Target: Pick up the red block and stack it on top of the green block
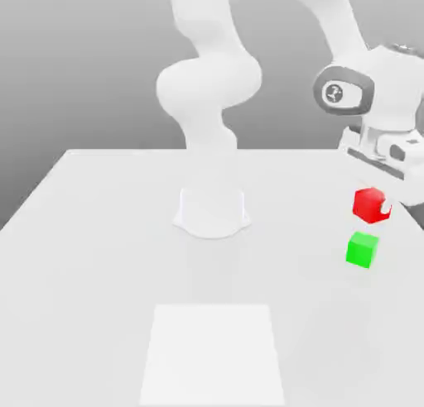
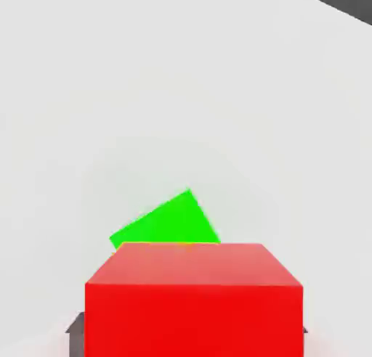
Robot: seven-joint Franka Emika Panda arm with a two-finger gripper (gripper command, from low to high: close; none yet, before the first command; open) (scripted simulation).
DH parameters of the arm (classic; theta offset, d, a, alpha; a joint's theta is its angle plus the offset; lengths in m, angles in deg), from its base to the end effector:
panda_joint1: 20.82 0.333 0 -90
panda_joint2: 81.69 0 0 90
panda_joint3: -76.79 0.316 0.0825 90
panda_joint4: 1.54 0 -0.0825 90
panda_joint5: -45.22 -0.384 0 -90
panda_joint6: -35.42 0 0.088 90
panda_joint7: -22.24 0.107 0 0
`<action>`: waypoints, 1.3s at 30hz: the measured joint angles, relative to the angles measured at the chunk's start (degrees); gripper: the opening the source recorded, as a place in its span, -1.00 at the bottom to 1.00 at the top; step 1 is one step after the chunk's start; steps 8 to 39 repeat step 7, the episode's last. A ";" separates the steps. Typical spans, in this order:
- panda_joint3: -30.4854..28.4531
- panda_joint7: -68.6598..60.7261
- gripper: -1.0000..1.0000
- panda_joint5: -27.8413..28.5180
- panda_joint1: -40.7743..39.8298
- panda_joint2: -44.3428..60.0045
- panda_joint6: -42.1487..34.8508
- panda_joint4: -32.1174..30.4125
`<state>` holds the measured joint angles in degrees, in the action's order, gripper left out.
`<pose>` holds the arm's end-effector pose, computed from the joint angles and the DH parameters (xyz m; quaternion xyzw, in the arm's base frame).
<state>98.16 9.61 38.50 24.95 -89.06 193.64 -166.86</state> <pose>0.1458 0.3174 0.2226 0.8020 0.5973 0.0001 0.0019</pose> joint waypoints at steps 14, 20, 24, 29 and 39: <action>-1.96 7.31 1.00 10.73 -0.91 9.67 8.87 0.28; -1.96 7.31 1.00 10.73 -0.91 9.67 8.87 0.28; -1.96 7.31 1.00 10.73 -0.91 9.67 8.87 0.28; -1.96 7.31 1.00 10.73 -0.91 9.67 8.87 0.28; -1.96 7.31 1.00 10.73 -0.91 9.67 8.87 0.28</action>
